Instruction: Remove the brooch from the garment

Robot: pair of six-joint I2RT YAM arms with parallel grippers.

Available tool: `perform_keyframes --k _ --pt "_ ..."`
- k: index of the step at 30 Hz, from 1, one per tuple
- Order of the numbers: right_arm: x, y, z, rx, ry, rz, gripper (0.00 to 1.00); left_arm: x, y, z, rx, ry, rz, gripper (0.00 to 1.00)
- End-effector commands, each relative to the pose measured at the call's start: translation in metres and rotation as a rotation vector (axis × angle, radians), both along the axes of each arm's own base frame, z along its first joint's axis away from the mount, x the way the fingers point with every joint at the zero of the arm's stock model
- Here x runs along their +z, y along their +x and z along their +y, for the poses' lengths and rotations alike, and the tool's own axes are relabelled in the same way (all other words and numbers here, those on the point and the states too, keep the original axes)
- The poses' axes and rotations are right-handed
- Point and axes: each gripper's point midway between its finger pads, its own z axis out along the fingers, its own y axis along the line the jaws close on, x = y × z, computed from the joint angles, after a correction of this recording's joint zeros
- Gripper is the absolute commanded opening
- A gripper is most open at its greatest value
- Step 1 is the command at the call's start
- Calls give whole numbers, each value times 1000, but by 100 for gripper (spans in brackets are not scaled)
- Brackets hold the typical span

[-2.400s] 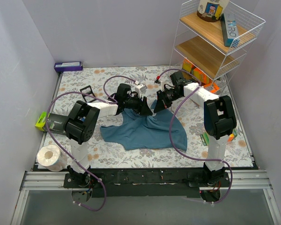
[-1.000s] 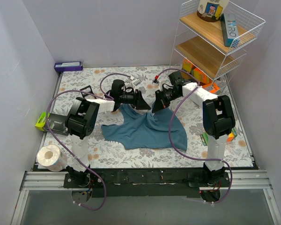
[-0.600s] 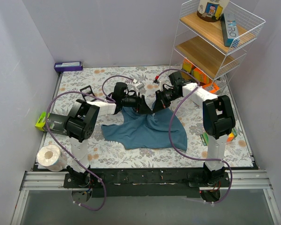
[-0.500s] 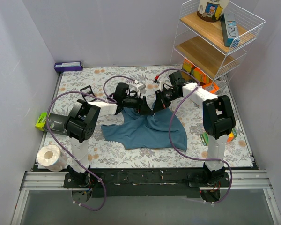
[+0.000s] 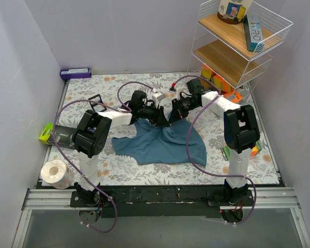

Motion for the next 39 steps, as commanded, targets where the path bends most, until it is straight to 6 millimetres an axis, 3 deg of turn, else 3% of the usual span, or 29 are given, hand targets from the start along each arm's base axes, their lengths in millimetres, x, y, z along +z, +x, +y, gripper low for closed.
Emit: perform_keyframes --k 1,19,31,39 --pt "22 -1 2 7 35 -41 1 21 19 5 25 32 -125 38" --pt "23 -4 3 23 51 -38 1 21 29 12 37 50 -153 29" --pt "28 -12 13 71 70 -51 1 22 44 4 95 51 -132 12" --pt "30 -20 20 110 74 -69 1 21 50 -8 128 52 -115 7"
